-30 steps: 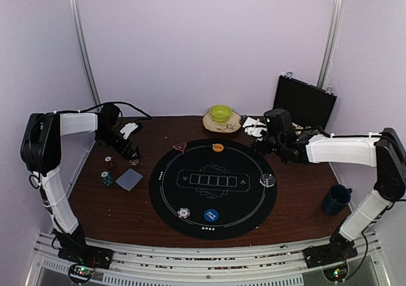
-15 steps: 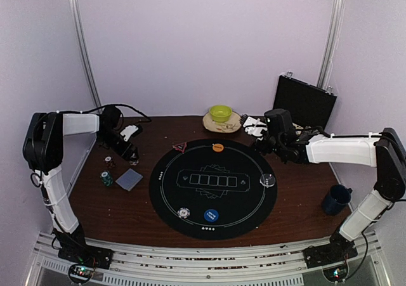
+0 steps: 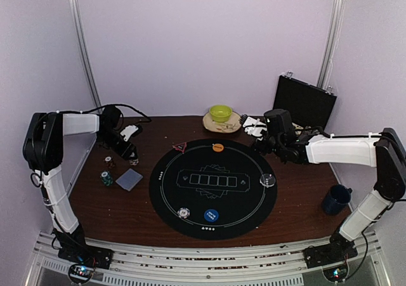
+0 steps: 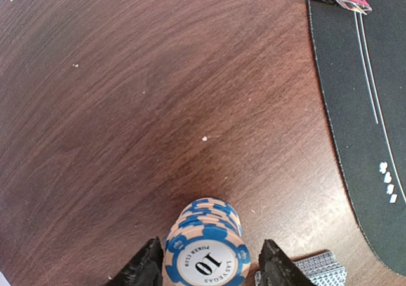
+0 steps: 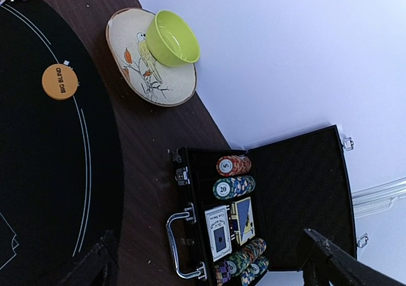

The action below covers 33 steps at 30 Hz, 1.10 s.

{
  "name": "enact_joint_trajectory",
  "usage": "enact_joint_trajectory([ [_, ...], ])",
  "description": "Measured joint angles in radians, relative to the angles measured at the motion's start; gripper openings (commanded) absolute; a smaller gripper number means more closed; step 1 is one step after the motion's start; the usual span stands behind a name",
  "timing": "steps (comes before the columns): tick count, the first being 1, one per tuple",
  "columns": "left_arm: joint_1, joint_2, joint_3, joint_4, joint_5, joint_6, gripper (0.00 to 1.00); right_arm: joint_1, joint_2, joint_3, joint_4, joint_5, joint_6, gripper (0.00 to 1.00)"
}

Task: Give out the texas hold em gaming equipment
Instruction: Pick up the pile of poker chips from the pile of poker chips.

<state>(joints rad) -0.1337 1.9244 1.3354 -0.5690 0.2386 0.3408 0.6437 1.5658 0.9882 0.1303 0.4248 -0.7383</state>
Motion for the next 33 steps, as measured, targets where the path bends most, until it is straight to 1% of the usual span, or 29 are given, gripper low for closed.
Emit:
enact_joint_trajectory([
  [2, 0.0, 0.0, 0.0, 0.0, 0.0, 0.0, 0.52, 0.0, 0.0, 0.0, 0.001, 0.0, 0.0, 1.0],
  [4, 0.0, 0.0, 0.0, 0.0, 0.0, 0.0, 0.47, 0.0, 0.0, 0.0, 0.001, 0.002, 0.0, 1.0],
  [13, 0.0, 0.0, 0.0, 0.0, 0.0, 0.0, 0.44, 0.001, 0.0, 0.0, 0.002, 0.005, 0.0, 1.0],
  [17, 0.0, 0.0, 0.0, 0.0, 0.0, 0.0, 0.32, 0.002, 0.0, -0.004, 0.008, 0.009, 0.0, 1.0],
  [21, 0.0, 0.0, 0.001, 0.005, -0.005, 0.0, 0.27, 0.002, 0.0, -0.008, 0.01, 0.013, 0.0, 1.0],
  [28, 0.0, -0.004, 0.001, 0.016, -0.03, 0.0, 0.26, 0.006, 0.0, -0.008, 0.016, 0.019, 0.0, 1.0],
  [33, 0.0, -0.037, 0.001, 0.02, -0.038, 0.0, 0.26, 0.007, 0.0, -0.008, 0.016, 0.021, 0.0, 1.0],
])
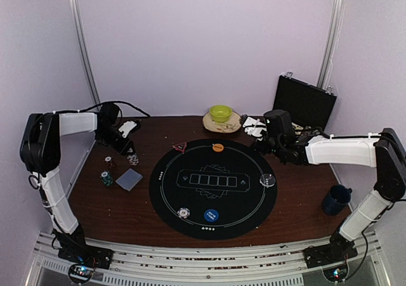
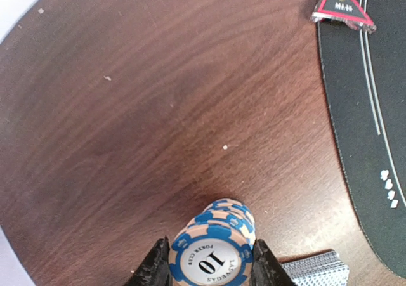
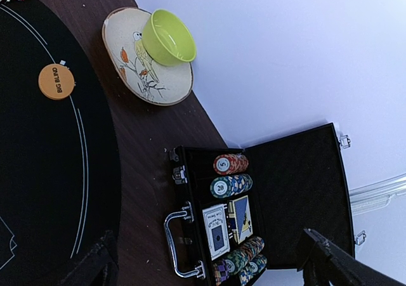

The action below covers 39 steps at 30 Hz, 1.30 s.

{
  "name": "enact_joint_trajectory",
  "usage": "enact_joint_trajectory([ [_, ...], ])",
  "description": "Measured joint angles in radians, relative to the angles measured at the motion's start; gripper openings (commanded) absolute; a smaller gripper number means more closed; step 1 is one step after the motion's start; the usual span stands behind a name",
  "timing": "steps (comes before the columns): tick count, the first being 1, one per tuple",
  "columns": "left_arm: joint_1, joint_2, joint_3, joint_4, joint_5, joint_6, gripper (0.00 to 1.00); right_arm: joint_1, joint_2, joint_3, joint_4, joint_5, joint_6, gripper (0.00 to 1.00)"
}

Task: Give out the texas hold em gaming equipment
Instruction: Pick up the pile of poker chips from the pile of poker chips, then place the pile of poker chips at the dealer area.

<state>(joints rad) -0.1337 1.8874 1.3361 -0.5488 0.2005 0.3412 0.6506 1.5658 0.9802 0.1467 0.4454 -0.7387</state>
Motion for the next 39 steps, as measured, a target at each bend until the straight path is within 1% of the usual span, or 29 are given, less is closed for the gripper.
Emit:
enact_joint_trajectory([
  [12, -0.021, -0.065, -0.005, 0.002, 0.001, 0.011, 0.26, 0.0, 0.0, -0.002, 0.0, 0.001, 0.0, 1.0],
  [15, -0.054, -0.078, -0.005, 0.001, -0.005, 0.022, 0.26, 0.0, 0.0, -0.002, 0.0, 0.001, 0.0, 1.0],
  [21, -0.174, -0.086, 0.026, -0.027, -0.024, 0.045, 0.27, -0.023, 0.0, -0.002, -0.001, -0.003, -0.021, 1.0],
  [24, -0.256, -0.08, 0.092, -0.06, -0.026, 0.05, 0.27, -0.072, 0.0, -0.002, -0.003, -0.01, -0.016, 1.0],
  [27, -0.347, -0.054, 0.192, -0.077, -0.022, 0.05, 0.28, -0.134, -0.002, -0.002, -0.006, -0.019, -0.01, 1.0],
  [30, -0.447, 0.005, 0.314, -0.082, -0.02, 0.049, 0.28, -0.196, -0.01, -0.002, -0.011, -0.026, 0.002, 1.0],
  [34, -0.57, 0.116, 0.456, -0.106, -0.01, 0.048, 0.27, -0.258, -0.024, -0.002, -0.012, -0.032, 0.013, 1.0],
  [39, -0.711, 0.315, 0.673, -0.157, -0.003, 0.043, 0.27, -0.323, -0.047, -0.002, -0.012, -0.046, 0.027, 1.0],
])
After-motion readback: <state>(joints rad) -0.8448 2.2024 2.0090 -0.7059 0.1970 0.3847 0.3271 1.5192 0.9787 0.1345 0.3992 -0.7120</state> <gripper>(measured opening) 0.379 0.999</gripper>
